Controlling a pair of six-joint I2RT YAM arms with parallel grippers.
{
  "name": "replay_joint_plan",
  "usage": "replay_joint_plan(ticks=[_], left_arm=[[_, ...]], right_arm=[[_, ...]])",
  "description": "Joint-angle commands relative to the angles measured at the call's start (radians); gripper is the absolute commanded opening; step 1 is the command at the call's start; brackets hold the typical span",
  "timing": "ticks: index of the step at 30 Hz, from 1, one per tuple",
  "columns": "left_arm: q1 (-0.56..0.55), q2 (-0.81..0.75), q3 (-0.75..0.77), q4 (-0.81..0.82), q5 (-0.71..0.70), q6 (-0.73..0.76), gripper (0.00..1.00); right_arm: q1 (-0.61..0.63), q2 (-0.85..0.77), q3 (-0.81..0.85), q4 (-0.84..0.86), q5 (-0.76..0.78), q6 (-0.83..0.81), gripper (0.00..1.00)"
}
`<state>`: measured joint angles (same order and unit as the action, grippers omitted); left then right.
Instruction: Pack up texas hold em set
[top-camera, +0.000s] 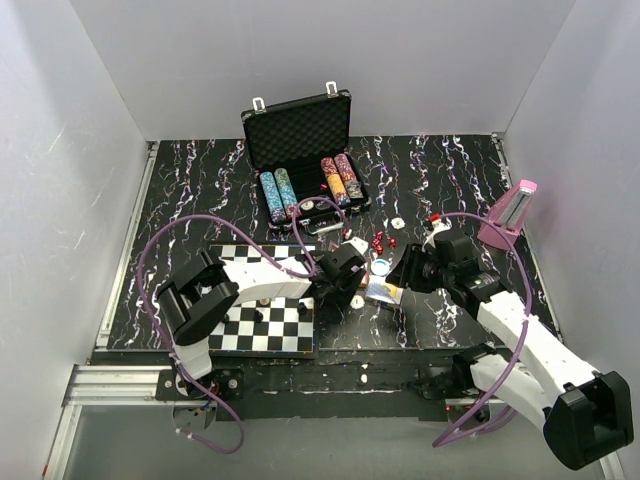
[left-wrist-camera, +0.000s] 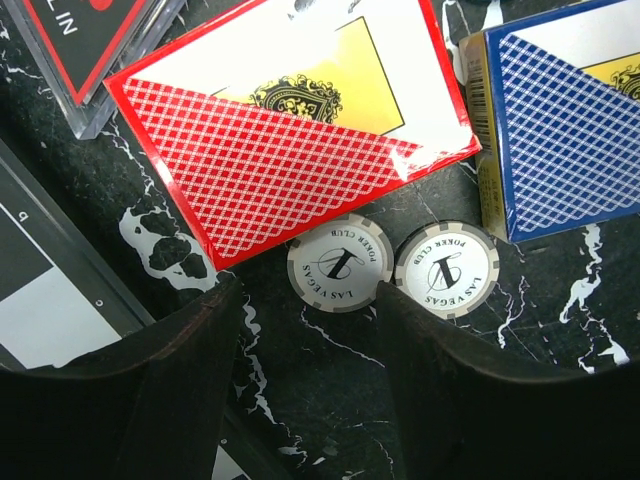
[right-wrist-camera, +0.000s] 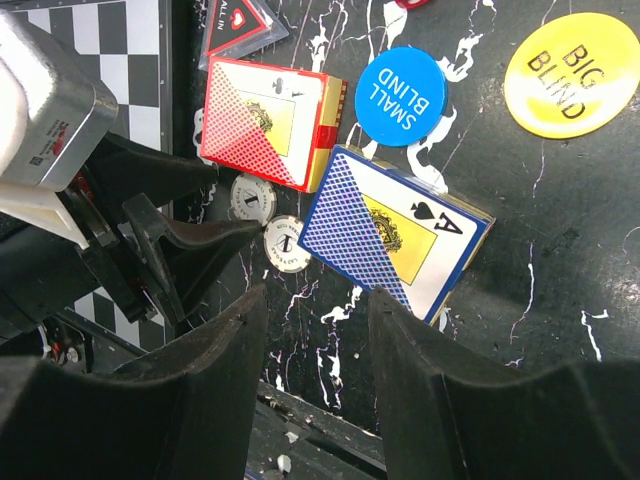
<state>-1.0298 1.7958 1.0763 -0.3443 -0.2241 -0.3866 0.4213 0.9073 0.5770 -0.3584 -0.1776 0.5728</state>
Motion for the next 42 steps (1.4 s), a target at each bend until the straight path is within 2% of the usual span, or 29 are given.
replay_joint_plan(ticks=[1, 8, 21, 31, 42], left_arm=[[0.0, 0.016, 0.037, -0.044, -0.053, 0.011, 0.54], [0.0, 0.02, 0.025, 0.01, 0.052, 0.034, 0.55], [-0.001, 0.1, 0.08, 0.011, 0.095, 0.009, 0.48], [-0.003, 0.106, 0.05, -0.031, 0.055, -0.006, 0.42], [-0.004, 0.071, 0.03, -0.067, 0.039, -0.017, 0.45]], right_arm=[[0.004, -0.028, -0.005, 0.007, 0.016, -0.001, 0.52], [0.004, -0.033, -0.016, 0.007, 0.033, 0.005, 0.52], [0.002, -0.042, -0.016, -0.022, 0.058, -0.005, 0.52], [0.002, -0.042, -0.019, -0.028, 0.072, -0.008, 0.52], [0.002, -0.028, -0.011, -0.03, 0.069, -0.001, 0.52]])
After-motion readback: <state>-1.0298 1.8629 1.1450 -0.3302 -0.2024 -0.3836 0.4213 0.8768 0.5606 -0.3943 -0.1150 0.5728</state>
